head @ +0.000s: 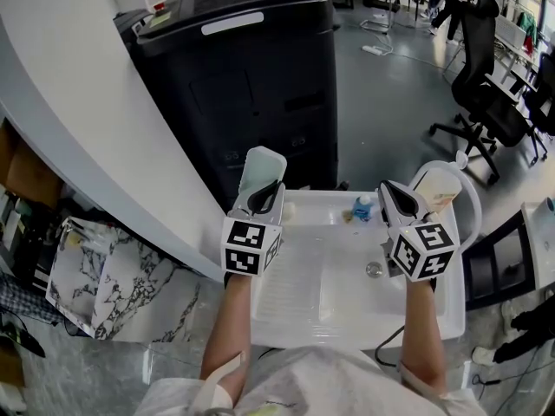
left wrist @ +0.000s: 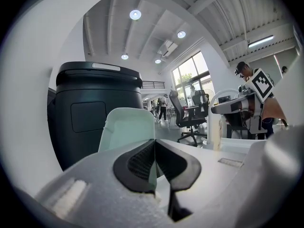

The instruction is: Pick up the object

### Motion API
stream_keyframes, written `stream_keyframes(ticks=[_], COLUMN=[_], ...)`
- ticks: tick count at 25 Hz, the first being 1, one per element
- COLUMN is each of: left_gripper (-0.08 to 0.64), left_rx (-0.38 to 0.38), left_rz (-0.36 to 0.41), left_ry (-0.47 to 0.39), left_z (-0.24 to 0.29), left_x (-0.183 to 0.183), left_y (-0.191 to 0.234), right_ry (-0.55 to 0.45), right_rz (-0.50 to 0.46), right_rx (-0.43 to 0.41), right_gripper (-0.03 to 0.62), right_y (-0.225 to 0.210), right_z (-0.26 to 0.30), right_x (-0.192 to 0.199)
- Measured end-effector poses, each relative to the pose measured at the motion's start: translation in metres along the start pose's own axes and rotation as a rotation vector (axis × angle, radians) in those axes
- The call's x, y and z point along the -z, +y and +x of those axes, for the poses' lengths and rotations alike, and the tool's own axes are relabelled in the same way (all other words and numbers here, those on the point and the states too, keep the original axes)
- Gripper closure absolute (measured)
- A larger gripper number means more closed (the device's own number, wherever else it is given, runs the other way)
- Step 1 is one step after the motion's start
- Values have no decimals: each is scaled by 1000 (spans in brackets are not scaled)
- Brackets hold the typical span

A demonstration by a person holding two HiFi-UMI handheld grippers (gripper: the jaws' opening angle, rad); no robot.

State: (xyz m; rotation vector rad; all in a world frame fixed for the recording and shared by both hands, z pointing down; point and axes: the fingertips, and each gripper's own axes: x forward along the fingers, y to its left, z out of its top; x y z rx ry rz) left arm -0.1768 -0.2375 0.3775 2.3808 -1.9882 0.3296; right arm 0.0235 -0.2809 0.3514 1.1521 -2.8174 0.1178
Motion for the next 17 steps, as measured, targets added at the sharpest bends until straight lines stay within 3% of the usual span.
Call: stream_keyframes(ticks=[17], left_gripper=[551], left_rx=[9], left_rz=[-8], left_ry=[3], left_z=[0], left_x=[4], left_y=[-5], right_ry=[-7], right_rz=[3], right_rx=[-2], right_gripper=[591], right_y=[1], right_z=[0], right_x=[-1])
